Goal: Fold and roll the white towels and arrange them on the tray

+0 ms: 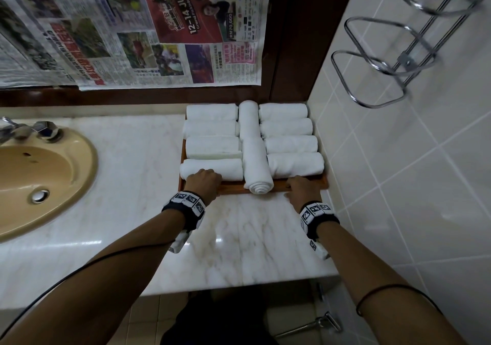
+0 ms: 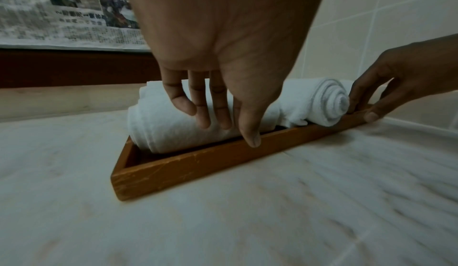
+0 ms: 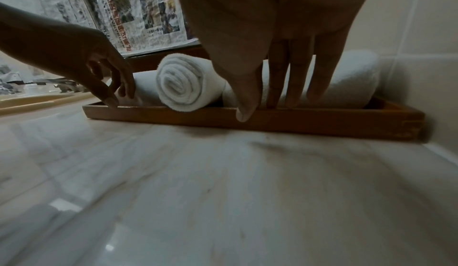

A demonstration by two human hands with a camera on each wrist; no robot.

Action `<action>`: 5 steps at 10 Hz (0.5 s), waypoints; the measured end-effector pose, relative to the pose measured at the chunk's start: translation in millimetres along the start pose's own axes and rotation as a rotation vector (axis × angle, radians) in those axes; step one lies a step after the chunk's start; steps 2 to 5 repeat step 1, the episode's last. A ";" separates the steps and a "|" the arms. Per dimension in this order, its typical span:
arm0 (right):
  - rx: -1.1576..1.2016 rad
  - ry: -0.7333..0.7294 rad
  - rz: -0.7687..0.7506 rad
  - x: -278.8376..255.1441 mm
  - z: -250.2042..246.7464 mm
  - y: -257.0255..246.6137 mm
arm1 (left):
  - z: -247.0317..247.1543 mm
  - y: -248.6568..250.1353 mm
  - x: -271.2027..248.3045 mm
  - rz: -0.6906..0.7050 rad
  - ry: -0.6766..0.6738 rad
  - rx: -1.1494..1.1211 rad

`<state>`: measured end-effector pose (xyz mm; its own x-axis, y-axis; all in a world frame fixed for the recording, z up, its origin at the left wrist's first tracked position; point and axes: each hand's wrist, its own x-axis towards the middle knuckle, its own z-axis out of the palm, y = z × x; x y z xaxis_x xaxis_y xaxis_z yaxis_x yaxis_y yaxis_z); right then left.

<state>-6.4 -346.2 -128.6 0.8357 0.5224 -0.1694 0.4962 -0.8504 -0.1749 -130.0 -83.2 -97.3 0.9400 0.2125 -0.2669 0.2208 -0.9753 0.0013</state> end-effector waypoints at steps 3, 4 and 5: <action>0.048 0.004 0.005 -0.7 -1.2 -1.4 | -7.9 2.3 -5.9 -0.022 0.024 -0.055; 0.048 0.004 0.005 -0.7 -1.2 -1.4 | -7.9 2.3 -5.9 -0.022 0.024 -0.055; 0.048 0.004 0.005 -0.7 -1.2 -1.4 | -7.9 2.3 -5.9 -0.022 0.024 -0.055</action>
